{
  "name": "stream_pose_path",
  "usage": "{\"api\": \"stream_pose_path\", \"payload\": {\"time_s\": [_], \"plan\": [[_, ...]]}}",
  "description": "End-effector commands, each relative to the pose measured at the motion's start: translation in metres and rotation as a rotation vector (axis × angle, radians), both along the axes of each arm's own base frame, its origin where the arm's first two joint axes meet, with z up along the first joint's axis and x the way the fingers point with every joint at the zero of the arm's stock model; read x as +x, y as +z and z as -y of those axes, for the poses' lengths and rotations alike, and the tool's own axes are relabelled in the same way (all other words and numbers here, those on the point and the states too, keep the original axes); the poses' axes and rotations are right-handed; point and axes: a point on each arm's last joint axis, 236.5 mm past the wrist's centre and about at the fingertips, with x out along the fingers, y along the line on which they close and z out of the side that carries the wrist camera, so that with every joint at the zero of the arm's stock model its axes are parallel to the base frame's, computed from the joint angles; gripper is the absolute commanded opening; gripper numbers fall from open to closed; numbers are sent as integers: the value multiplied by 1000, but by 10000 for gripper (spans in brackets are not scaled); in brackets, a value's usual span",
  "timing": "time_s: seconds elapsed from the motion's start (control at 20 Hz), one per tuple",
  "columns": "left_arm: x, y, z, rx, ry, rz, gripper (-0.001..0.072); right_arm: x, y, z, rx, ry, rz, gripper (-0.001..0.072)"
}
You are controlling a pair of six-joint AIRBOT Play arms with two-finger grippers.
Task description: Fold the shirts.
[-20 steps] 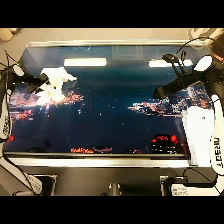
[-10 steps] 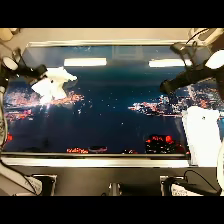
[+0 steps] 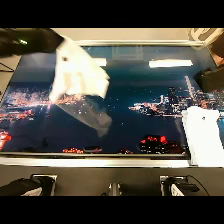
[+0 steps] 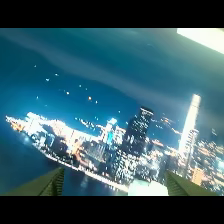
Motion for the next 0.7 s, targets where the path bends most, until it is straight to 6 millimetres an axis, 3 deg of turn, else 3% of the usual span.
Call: {"api": "stream_pose_path", "payload": {"time_s": [0.0,0.1,0.2,0.25,0.3,0.35,0.4,0.45,0.55,0.65], "plan": [[-53,-53,98,83,-231,-73,29,-42,18,6,-3,-42,20,669],[-74,-135,149,149,-314,-224,29,-56,13,8,-14,-49,-18,669],[-96,-219,182,207,-330,-399,33,-67,2,11,-25,-58,-81,670],[-101,-244,186,237,-327,-464,150,-70,-4,11,-26,-57,-114,672],[-101,-254,184,255,-316,-503,471,-73,-10,11,-25,-55,-150,673],[-90,-251,175,271,-295,-497,718,-76,-20,10,-24,-52,-203,673],[-72,-241,156,299,-252,-462,710,-74,-32,10,-21,-48,-251,674],[-45,-228,124,354,-179,-417,708,-68,-46,7,-13,-34,-292,675],[3,-216,35,505,16,-390,686,-57,-96,-6,9,41,-416,675],[12,-236,-53,592,174,-549,687,-57,-163,-29,80,135,-584,681]]}}
